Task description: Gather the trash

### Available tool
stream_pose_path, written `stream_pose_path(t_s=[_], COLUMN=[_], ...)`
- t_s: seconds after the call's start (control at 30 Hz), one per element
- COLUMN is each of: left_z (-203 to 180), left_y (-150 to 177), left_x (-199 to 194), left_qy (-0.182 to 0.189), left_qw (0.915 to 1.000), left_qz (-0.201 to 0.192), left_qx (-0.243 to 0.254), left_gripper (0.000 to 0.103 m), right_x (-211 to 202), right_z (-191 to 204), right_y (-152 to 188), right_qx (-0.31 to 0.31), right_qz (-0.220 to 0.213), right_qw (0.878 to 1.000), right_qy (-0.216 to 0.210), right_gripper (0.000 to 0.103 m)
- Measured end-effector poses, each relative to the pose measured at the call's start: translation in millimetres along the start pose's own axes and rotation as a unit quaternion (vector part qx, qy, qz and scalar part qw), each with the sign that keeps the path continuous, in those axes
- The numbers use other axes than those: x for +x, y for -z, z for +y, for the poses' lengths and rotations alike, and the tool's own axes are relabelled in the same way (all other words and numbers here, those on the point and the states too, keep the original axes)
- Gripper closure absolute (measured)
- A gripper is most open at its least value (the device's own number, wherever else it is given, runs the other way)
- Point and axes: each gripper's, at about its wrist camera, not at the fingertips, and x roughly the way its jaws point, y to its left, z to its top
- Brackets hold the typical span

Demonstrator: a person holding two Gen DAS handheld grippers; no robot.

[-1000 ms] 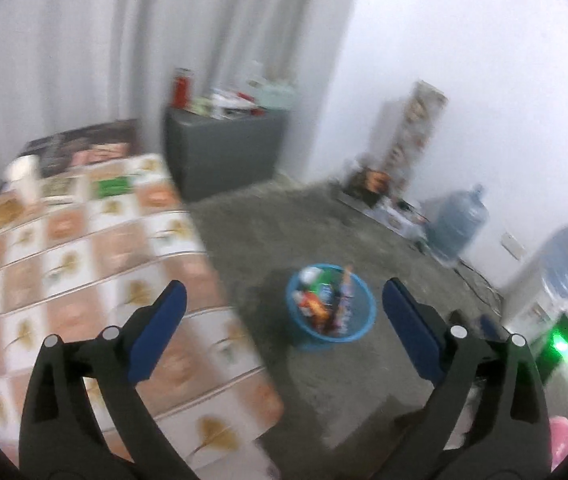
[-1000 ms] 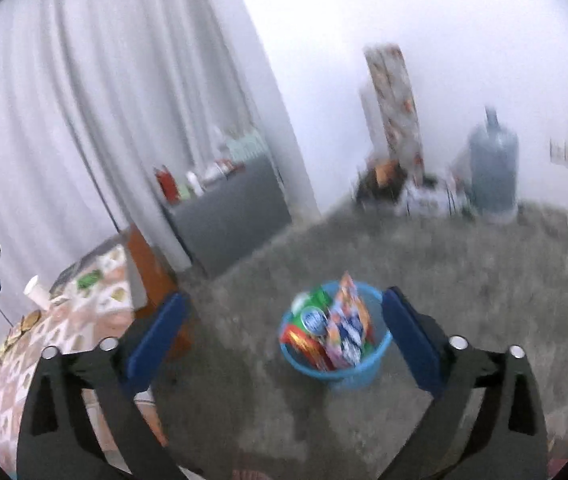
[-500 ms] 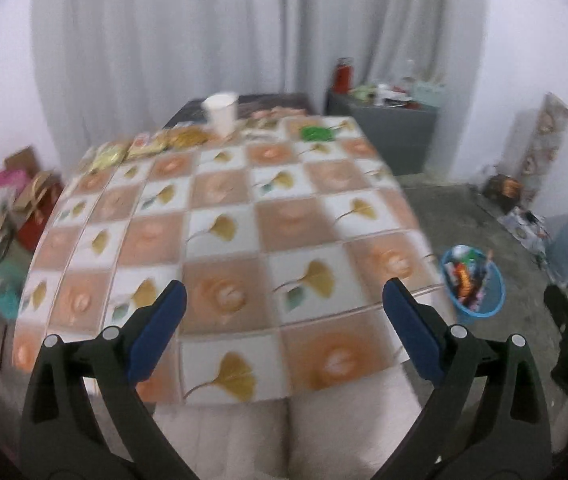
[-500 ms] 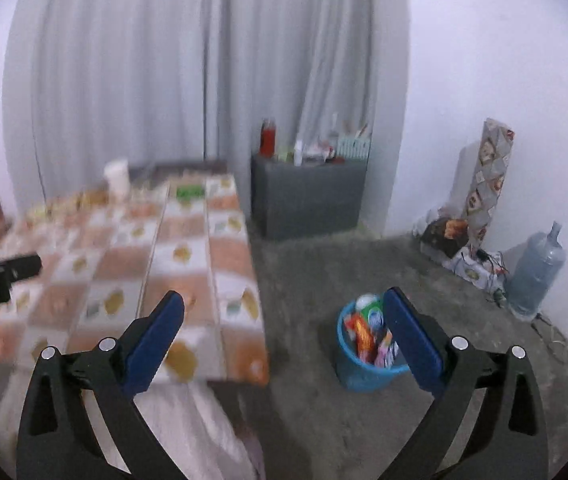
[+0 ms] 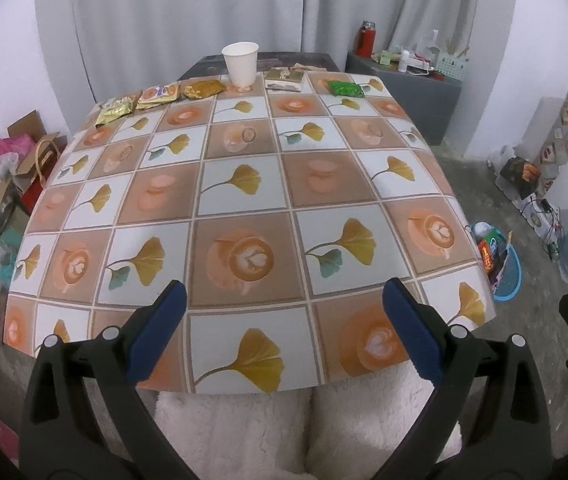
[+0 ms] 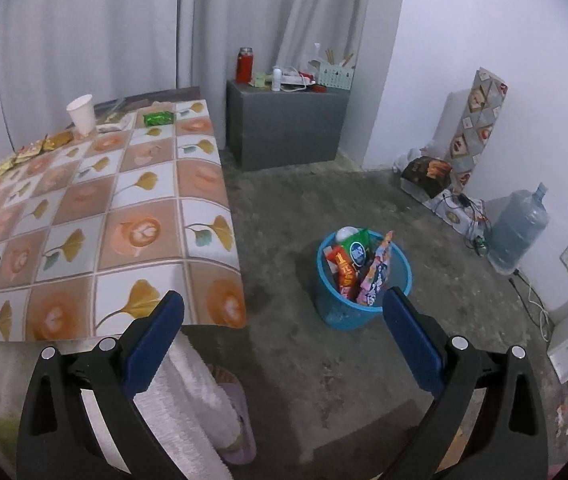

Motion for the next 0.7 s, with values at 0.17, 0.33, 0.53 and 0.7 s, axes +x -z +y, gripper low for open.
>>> stream_pose_path(t_s=[0.17, 0.33, 0.53, 0.7], left_z=[0.8, -1.3, -5.0, -12.6], left_y=[-0.5, -1.0, -3.7, -2.0], left_x=[5.2, 5.6, 2.5, 0.4], left_qy=[-0.010, -0.021, -0.033, -0.033], left_qw=[0.9999, 0.9997, 0.9992, 0.9992], left_qz=[0.008, 0.003, -0.010, -0.012], left_qx=[-0.006, -0.010, -0.022, -0.019], left_gripper=[0.009, 0.009, 0.009, 0.009], right_x=[8.8, 14.1, 13.9, 11.9], right_z=[-2.9, -5.1, -8.5, -9.7], right_y=[-0.9, -1.4, -4.4, -6.6], right_qx=[0.001, 0.005, 0.006, 0.006], right_qz=[0.007, 0.013, 0.012, 0.007], right_qw=[1.000, 1.000, 1.000, 1.000], right_qy=[0.000, 0.001, 0.004, 0.005], right_gripper=[0.006, 0.006, 0.006, 0.006])
